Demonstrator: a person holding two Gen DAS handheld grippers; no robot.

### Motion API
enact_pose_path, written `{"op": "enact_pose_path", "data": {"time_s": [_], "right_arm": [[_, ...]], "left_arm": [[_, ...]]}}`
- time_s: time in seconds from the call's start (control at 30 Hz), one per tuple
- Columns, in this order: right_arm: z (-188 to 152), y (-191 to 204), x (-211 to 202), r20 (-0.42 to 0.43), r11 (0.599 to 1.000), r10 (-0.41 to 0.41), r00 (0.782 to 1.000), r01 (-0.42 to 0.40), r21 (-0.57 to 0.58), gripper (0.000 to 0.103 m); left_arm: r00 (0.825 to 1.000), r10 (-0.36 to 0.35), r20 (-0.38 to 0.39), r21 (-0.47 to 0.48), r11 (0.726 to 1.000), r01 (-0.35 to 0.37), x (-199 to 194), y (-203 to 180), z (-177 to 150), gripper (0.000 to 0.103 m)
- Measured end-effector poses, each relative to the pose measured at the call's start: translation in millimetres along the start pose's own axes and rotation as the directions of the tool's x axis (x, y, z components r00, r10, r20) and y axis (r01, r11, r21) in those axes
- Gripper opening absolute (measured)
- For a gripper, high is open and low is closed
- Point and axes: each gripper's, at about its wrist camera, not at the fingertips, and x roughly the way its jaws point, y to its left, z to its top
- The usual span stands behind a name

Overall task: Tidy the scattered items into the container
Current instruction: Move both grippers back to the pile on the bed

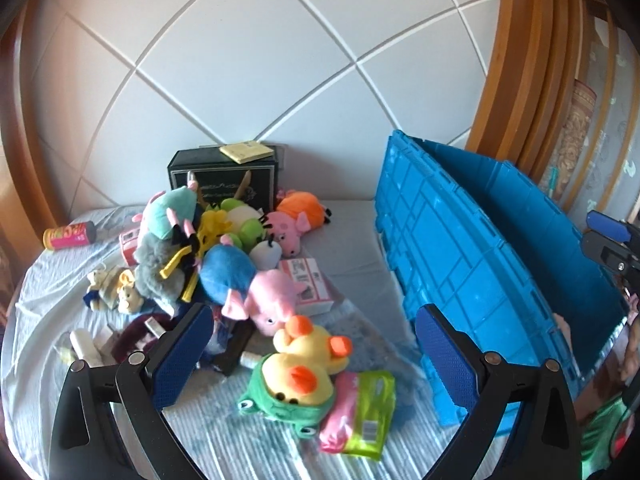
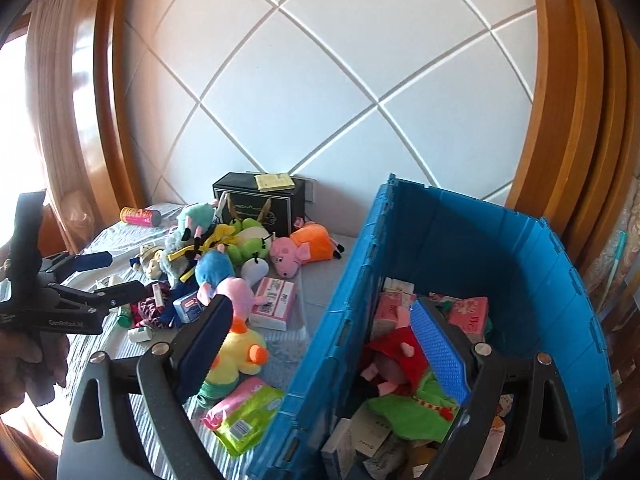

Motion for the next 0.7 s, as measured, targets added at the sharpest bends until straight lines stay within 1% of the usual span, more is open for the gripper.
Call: {"op": "enact_pose_path", "data": {"time_s": [0.17, 0.33, 0.47, 0.6, 0.7], "right_arm": [[2.8, 47.1, 12.3, -0.030, 0.999, 0.025, 0.999, -0.025, -0.023, 0.091], [3.7, 98.7, 27.8, -0.066, 0.997, 0.047, 0.997, -0.050, -0.051, 0.091], [4.2, 138.5, 37.1, -0.084, 0.995, 0.064, 0.994, -0.071, -0.077, 0.091], [4.2, 173.3, 51.4, -0.105, 0.991, 0.075, 0.992, -0.085, -0.100, 0.091], [0.2, 195.3, 63.8, -0.116, 0.990, 0.068, 0.991, -0.082, -0.114, 0.091]], "left_arm": [[0.999, 0.045, -0.014, -0.044, 0.998, -0.045, -7.3, 57.5, -15.6, 0.102], [0.993, 0.119, -0.028, -0.097, 0.988, -0.121, -14.9, 120.2, -34.5, 0.102], [0.987, 0.152, -0.049, -0.150, 0.976, -0.158, -19.3, 169.4, -50.9, 0.102], [0.982, 0.181, -0.059, -0.184, 0.965, -0.189, -24.3, 213.9, -61.9, 0.102], [0.978, 0.196, -0.069, -0.199, 0.958, -0.206, -26.0, 243.1, -69.0, 0.102]]}}
